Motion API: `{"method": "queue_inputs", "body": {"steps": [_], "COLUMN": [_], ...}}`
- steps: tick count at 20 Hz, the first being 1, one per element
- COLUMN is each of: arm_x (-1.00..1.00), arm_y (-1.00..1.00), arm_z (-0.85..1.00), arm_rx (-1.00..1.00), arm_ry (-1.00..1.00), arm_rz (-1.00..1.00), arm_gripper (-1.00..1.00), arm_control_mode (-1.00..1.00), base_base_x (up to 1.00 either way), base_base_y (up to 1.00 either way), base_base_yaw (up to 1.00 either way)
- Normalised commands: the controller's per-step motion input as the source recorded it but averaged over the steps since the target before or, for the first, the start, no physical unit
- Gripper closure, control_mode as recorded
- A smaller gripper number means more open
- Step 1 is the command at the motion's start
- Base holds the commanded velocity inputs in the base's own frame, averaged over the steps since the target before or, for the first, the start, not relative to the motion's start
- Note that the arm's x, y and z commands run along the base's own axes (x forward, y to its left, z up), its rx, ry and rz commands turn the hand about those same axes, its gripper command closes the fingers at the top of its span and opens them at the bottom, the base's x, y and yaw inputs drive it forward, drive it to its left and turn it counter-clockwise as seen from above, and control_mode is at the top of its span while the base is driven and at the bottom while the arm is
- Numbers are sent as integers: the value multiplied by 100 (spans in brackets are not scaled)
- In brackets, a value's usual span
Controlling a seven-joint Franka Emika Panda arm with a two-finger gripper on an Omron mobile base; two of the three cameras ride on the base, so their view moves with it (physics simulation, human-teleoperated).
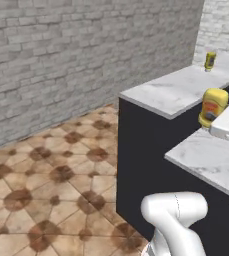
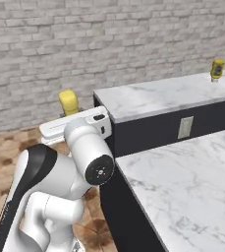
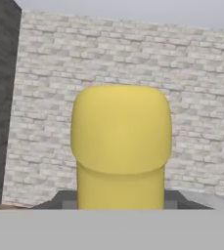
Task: The dining table condiment station is running low on mustard. Refill the condiment station by opening the cabinet and taking the mustard from the cabinet and placing it on the dining table.
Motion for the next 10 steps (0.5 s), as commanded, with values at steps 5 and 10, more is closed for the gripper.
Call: {"method": "queue_inputs", "body": {"steps": [5, 10], "arm_x": [0, 0], "arm_y": [0, 0], "arm_z": [0, 0], "arm_rx": [0, 0], "arm_ry": [0, 0], "arm_rz": [0, 0], "arm_gripper": [100, 100], "arm_control_mode": [100, 100], "base_base_x": [86, 75], "base_base_y": [100, 100], "base_base_yaw": [-26, -35]}}
